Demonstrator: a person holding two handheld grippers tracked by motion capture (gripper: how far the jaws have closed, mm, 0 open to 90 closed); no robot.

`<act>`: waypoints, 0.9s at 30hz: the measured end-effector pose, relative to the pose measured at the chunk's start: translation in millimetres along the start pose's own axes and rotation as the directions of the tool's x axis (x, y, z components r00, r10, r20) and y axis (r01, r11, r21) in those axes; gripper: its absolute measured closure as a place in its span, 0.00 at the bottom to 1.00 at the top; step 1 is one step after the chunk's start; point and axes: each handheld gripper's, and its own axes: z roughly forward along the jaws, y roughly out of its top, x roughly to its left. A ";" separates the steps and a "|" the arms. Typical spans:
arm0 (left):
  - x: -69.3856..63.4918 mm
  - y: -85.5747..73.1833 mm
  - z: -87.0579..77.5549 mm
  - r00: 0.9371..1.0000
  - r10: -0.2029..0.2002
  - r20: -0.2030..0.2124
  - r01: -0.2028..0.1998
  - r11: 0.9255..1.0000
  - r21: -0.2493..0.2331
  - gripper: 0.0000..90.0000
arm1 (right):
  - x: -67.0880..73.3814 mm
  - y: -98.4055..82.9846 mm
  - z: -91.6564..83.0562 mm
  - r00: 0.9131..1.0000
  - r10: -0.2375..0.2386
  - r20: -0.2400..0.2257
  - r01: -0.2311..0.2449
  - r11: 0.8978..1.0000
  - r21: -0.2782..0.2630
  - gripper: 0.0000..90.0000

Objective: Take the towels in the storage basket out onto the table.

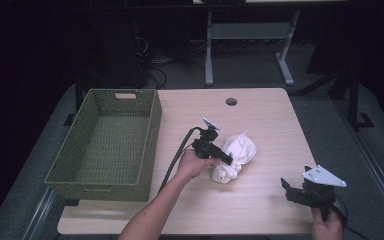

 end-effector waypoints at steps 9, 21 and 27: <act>-0.6 0.8 -2.1 1.000 -0.001 -0.011 0.001 1.000 -0.001 0.59 | -0.5 0.0 -0.8 1.000 0.002 0.003 -0.002 1.000 -0.004 0.15; -13.7 -1.2 -13.7 0.997 0.065 -0.044 -0.067 0.997 -0.028 0.51 | 0.2 0.0 -0.8 1.000 -0.001 0.005 0.001 1.000 0.001 0.15; -19.0 -5.0 -23.3 0.990 0.122 -0.075 -0.124 0.992 -0.024 0.46 | -0.4 0.0 -0.1 1.000 -0.003 0.006 0.003 1.000 0.000 0.15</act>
